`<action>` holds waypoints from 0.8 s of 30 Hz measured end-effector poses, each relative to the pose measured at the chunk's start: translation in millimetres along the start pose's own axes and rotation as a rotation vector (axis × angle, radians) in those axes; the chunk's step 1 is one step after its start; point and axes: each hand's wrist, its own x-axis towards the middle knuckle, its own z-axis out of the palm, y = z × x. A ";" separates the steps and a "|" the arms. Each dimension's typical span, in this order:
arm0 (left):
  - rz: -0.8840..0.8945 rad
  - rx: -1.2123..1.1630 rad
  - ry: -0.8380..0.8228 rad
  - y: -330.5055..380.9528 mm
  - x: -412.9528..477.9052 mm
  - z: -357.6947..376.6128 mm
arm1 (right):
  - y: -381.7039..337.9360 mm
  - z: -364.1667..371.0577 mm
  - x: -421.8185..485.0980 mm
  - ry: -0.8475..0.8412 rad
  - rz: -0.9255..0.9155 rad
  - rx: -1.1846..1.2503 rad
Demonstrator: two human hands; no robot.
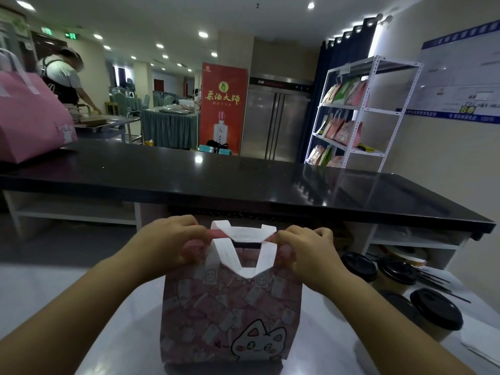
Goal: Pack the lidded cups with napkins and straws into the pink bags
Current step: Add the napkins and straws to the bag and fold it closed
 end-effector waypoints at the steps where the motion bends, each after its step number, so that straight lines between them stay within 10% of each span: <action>1: -0.005 -0.025 0.015 -0.6 -1.1 0.9 | 0.4 0.9 -0.4 0.024 -0.009 0.024; 10: -0.024 -0.216 0.044 -4.9 -1.9 -0.2 | 8.4 10.0 0.8 0.161 -0.073 0.143; 24: 0.434 0.079 0.203 -19.1 -20.7 13.5 | 22.9 26.4 -11.3 0.217 -0.413 -0.079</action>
